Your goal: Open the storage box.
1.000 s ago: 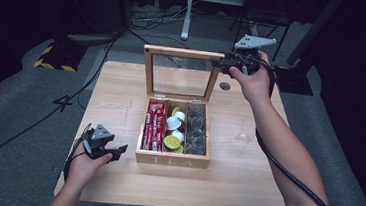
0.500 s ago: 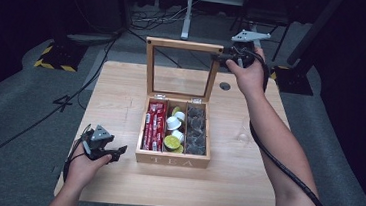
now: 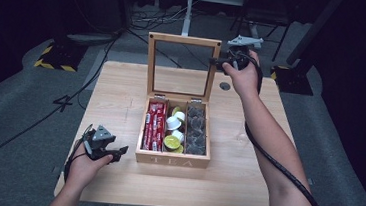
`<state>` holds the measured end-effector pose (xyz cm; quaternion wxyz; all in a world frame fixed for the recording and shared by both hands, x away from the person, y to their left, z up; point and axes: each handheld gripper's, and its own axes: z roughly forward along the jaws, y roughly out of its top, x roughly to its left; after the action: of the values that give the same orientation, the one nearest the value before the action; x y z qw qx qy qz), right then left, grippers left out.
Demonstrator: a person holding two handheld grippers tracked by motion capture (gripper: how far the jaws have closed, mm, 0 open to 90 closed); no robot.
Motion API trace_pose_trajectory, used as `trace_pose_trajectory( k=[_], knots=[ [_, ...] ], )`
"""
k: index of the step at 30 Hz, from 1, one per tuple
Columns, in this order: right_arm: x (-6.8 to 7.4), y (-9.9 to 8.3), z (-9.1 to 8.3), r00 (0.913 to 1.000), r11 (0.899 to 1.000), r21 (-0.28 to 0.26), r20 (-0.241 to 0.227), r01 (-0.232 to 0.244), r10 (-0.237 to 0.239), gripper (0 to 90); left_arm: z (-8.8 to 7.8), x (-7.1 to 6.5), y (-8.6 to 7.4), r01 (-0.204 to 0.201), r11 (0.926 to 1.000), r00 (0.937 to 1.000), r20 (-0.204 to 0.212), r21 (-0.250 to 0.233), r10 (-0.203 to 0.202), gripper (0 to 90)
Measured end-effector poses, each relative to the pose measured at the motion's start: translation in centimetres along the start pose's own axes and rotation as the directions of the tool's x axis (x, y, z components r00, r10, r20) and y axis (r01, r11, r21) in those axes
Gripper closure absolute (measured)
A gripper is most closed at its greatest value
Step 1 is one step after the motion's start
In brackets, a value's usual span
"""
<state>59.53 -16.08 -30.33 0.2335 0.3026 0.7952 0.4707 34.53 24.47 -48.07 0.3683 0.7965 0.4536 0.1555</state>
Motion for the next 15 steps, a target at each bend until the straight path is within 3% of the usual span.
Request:
trace_pose_trajectory(
  k=[15],
  knots=[
    [-0.4,-1.5,1.7,0.9992,0.998,0.039,0.012,-0.038,0.038,47.6,0.1,0.1,-0.1,-0.002,0.9999,1.0000,0.003,0.015,0.002,34.5]
  ],
)
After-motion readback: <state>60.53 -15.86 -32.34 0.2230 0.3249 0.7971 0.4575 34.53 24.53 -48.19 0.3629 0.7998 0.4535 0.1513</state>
